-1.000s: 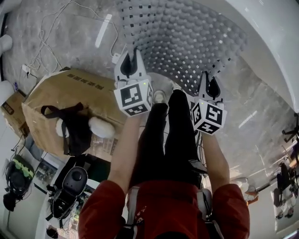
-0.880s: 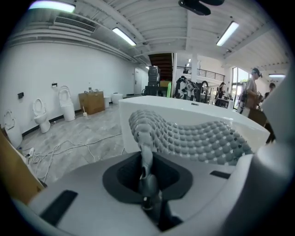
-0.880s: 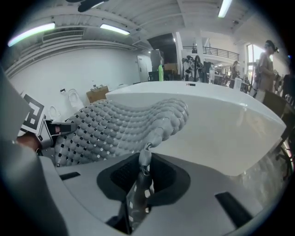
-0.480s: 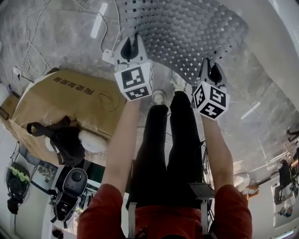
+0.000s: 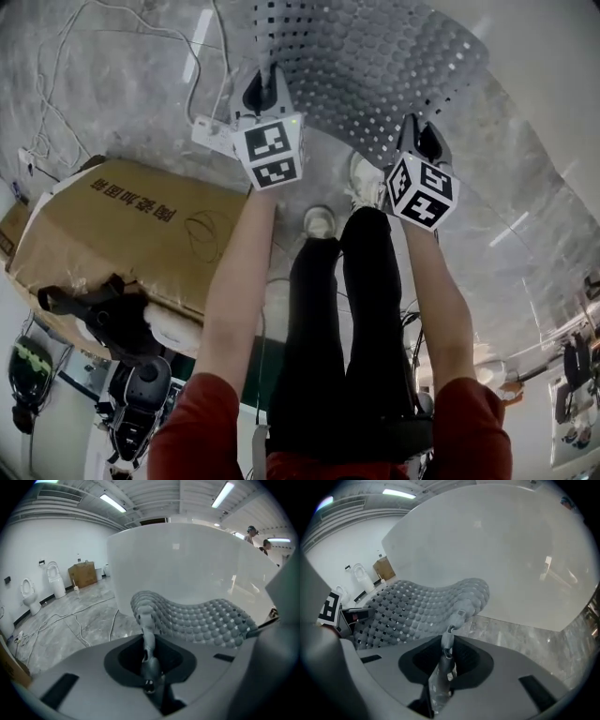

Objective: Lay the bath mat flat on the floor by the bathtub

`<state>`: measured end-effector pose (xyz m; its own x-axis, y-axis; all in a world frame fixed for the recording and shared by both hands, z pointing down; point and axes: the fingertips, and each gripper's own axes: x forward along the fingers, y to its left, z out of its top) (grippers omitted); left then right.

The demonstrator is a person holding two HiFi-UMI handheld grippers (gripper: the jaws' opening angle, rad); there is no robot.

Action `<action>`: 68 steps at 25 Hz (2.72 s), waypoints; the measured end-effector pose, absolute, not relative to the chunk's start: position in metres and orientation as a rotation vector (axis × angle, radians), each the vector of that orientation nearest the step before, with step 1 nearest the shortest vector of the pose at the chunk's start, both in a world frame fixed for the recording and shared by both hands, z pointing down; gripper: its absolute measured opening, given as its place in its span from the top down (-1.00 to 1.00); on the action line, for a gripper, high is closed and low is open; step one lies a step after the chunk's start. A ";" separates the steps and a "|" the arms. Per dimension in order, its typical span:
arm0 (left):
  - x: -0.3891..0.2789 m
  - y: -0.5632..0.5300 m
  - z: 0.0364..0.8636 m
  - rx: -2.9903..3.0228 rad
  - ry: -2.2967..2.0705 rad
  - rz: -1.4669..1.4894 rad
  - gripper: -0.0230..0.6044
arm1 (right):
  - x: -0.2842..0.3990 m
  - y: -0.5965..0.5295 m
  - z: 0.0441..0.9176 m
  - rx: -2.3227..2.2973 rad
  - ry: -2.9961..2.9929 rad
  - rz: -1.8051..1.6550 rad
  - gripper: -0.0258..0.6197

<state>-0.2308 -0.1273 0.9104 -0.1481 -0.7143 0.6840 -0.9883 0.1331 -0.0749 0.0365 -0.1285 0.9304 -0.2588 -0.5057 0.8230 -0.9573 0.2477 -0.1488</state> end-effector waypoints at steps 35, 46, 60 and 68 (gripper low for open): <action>-0.263 -0.172 1.114 1.657 -1.773 1.103 0.23 | 0.085 -0.143 1.149 1.431 -1.511 1.036 0.42; -0.274 -0.168 1.112 1.614 -1.805 1.105 0.03 | 0.085 -0.144 1.146 1.416 -1.533 1.000 0.07; -0.233 -0.154 1.030 1.639 -1.764 0.947 -0.04 | 0.066 -0.142 1.072 1.446 -1.596 1.009 -0.04; -0.191 -0.142 0.938 1.698 -1.719 0.869 -0.04 | 0.062 -0.136 0.977 1.487 -1.636 1.005 -0.04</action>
<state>-0.1913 -0.1420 0.9376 -0.0353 -0.6307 0.7752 -0.9982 -0.0148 -0.0575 0.0620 -0.1364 0.9770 -0.0981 -0.4536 0.8858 -0.9952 0.0408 -0.0893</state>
